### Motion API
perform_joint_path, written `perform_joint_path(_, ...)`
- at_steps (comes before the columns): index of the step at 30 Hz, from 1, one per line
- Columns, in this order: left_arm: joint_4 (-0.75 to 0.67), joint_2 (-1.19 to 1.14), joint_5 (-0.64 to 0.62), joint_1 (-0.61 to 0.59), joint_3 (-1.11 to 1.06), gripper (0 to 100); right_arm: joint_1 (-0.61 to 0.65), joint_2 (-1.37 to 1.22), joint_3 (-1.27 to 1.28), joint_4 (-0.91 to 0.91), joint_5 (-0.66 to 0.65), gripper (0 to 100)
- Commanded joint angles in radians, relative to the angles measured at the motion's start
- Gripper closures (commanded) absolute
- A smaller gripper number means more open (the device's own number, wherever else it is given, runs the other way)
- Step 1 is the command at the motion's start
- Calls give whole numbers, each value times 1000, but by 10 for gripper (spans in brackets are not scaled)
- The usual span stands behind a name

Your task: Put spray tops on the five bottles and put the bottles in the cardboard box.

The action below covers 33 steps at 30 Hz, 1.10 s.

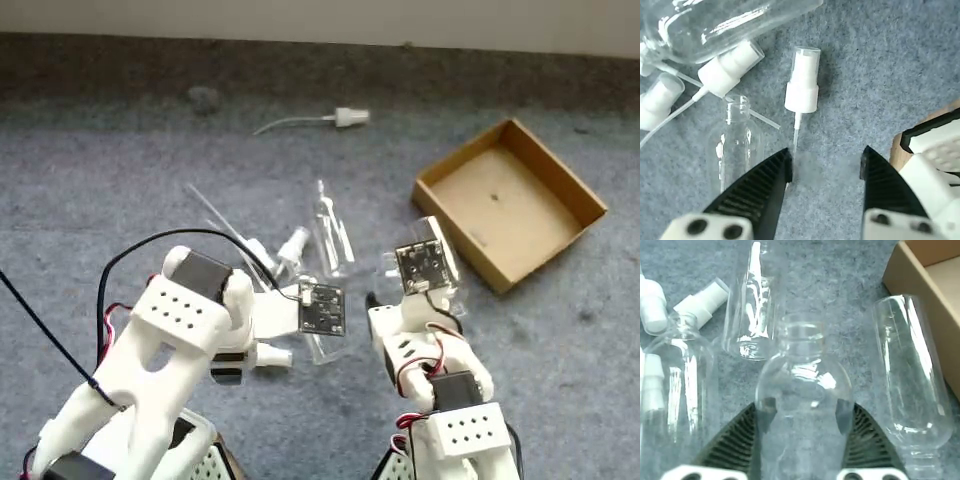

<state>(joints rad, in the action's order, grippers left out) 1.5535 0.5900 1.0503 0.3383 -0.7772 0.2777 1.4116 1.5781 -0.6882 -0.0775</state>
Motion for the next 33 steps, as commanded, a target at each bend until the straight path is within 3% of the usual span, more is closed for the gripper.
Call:
perform_joint_path(1, -28, -54, 57, 22, 50, 793, 4, 15, -12, 35, -14, 925)
perform_joint_path(25, -336, -361, 54, 90, 36, 796, 4, 15, -10, 33, -14, 925)
perform_joint_path(33, -517, -397, 54, 90, -77, 823, 4, 15, -10, 33, -15, 925)
